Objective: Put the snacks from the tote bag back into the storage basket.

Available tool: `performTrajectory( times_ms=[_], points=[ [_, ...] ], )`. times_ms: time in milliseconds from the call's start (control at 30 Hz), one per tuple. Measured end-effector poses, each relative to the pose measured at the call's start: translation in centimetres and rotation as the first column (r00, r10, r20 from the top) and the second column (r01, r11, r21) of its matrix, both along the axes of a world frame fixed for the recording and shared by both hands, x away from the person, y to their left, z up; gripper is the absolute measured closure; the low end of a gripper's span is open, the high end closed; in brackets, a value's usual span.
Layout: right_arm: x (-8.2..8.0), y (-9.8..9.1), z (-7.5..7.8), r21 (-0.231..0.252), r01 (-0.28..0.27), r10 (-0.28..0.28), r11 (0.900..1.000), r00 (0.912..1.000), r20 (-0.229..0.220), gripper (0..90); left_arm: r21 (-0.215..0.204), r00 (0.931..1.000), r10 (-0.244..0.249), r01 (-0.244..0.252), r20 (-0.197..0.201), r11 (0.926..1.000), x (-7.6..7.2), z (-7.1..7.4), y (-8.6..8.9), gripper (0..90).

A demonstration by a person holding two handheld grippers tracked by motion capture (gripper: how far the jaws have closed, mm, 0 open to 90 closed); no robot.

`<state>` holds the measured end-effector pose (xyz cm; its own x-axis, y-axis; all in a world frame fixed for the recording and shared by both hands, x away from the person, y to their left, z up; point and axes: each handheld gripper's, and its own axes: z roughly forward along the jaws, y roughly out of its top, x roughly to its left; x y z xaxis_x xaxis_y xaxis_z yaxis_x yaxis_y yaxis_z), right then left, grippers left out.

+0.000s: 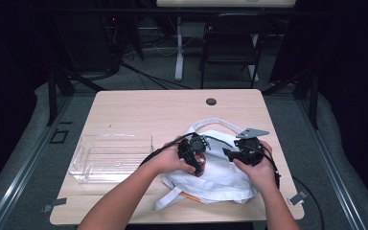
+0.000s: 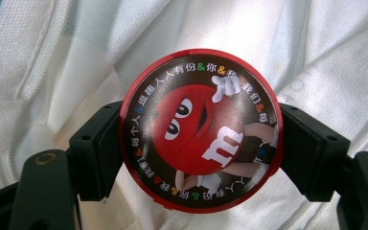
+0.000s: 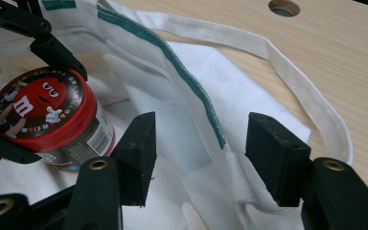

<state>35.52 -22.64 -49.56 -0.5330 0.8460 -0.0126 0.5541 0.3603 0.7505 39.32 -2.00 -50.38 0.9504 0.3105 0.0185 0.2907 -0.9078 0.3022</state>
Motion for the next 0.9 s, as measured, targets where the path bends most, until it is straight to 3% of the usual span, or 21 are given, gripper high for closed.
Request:
performTrajectory(
  times_ms=[167,200,900],
  points=[
    [0.01,-0.04,-0.01,-0.001,0.001,-0.001,1.0,1.0,-0.002,44.4,0.0,0.9999,-0.002,0.002,0.01,1.0,-0.03,0.06,-0.07,25.0],
    [0.02,-0.04,-0.02,-0.001,0.002,-0.002,1.0,1.0,-0.002,44.4,-0.001,0.9996,0.005,-0.005,0.027,1.0,-0.1,0.02,-0.09,25.1],
    [0.1,-0.06,-0.22,0.001,0.002,-0.002,1.0,1.0,-0.003,44.6,-0.008,0.9997,0.005,-0.005,0.024,1.0,-0.25,0.57,-0.16,25.5]
  ],
)
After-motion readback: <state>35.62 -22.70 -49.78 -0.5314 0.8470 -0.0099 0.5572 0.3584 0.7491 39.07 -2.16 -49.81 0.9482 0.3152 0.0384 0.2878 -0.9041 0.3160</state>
